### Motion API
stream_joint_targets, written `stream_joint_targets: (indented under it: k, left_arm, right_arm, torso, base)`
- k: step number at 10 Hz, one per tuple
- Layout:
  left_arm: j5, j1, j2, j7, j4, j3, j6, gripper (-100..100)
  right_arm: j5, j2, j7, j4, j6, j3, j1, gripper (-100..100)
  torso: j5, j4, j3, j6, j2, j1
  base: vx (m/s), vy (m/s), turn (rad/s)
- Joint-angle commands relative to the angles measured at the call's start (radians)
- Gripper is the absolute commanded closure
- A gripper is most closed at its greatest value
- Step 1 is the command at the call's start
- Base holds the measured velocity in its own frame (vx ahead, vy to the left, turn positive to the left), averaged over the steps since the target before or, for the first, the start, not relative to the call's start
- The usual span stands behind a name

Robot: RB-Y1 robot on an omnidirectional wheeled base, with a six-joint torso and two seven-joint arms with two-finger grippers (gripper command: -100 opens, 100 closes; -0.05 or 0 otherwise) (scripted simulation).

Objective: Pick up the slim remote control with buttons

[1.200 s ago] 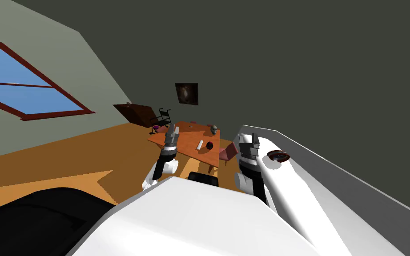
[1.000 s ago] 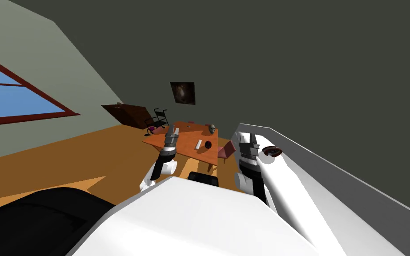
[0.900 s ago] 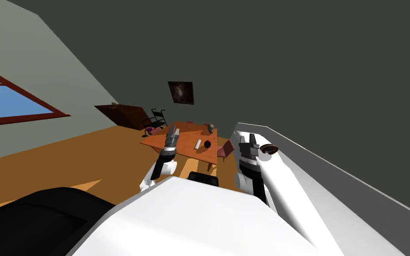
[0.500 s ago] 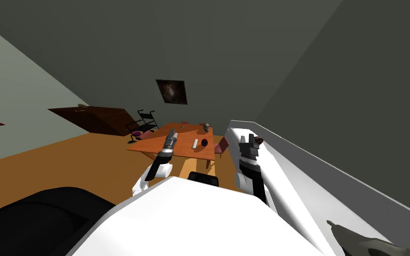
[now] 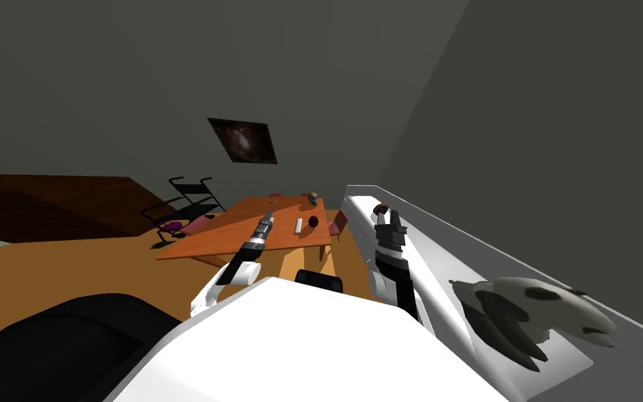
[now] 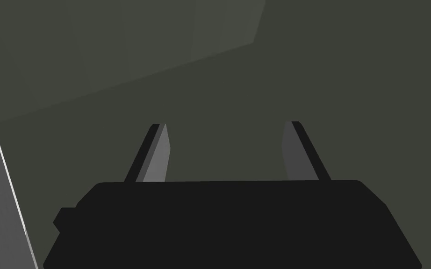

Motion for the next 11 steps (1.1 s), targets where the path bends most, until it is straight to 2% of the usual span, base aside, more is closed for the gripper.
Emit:
stream_joint_targets:
  k: [1, 2, 4, 5, 6, 7, 8, 9, 10, 11]
  left_arm:
    - [0.05, 0.017, 0.049, -0.026, 0.041, 0.028, 0.05, -100]
    - [0.054, 0.017, 0.049, -0.026, 0.041, 0.028, 0.063, -100]
    - [0.123, 0.043, 0.107, -0.068, 0.107, 0.06, 0.132, -100]
    - [0.13, 0.043, 0.107, -0.068, 0.107, 0.06, 0.146, -100]
    - [0.17, 0.055, 0.135, -0.09, 0.144, 0.077, 0.174, -100]
    - [0.17, 0.055, 0.135, -0.09, 0.144, 0.077, 0.191, -100]
    - [0.211, 0.067, 0.162, -0.113, 0.183, 0.093, 0.228, -100]
    - [0.211, 0.067, 0.162, -0.113, 0.183, 0.093, 0.238, -100]
    - [0.253, 0.079, 0.188, -0.137, 0.224, 0.109, 0.276, -100]
    - [0.253, 0.079, 0.188, -0.137, 0.224, 0.109, 0.287, -100]
  right_arm:
    - [0.0, 0.0, 0.0, 0.0, 0.0, 0.0, 0.0, 0]
    - [0.0, 0.0, 0.0, 0.0, 0.0, 0.0, 0.0, 0]
    - [0.0, 0.0, 0.0, 0.0, 0.0, 0.0, 0.0, 0]
    - [0.0, 0.0, 0.0, 0.0, 0.0, 0.0, 0.0, 0]
    - [0.0, 0.0, 0.0, 0.0, 0.0, 0.0, 0.0, 0]
    - [0.0, 0.0, 0.0, 0.0, 0.0, 0.0, 0.0, 0]
    - [0.0, 0.0, 0.0, 0.0, 0.0, 0.0, 0.0, 0]
    - [0.0, 0.0, 0.0, 0.0, 0.0, 0.0, 0.0, 0]
    - [0.0, 0.0, 0.0, 0.0, 0.0, 0.0, 0.0, 0]
    - [0.0, 0.0, 0.0, 0.0, 0.0, 0.0, 0.0, 0]
  torso:
    - [0.0, 0.0, 0.0, 0.0, 0.0, 0.0]
    - [0.0, 0.0, 0.0, 0.0, 0.001, 0.001]
    - [0.0, 0.0, 0.0, 0.0, -0.001, 0.001]
    - [0.0, 0.0, 0.0, 0.0, 0.0, 0.003]
    - [0.0, 0.0, 0.0, -0.001, 0.0, 0.002]
    - [0.0, 0.0, 0.0, 0.0, -0.001, 0.001]
    - [0.0, 0.0, -0.001, -0.001, -0.002, 0.0]
    - [0.0, 0.0, -0.001, 0.0, -0.002, 0.001]
    - [0.0, 0.0, -0.001, -0.001, -0.002, 0.001]
    - [0.0, 0.0, -0.001, 0.0, -0.003, 0.002]
  base:
    - [-0.087, 0.047, -0.409]
    - [-0.068, 0.045, -0.23]
    - [-0.072, 0.044, -0.386]
    - [-0.074, 0.041, -0.272]
    - [-0.06, 0.02, -0.401]
    - [-0.041, 0.02, -0.173]
    - [-0.048, 0.02, -0.359]
    - [-0.047, 0.027, -0.164]
    - [-0.051, 0.028, -0.418]
    - [-0.045, 0.033, -0.159]
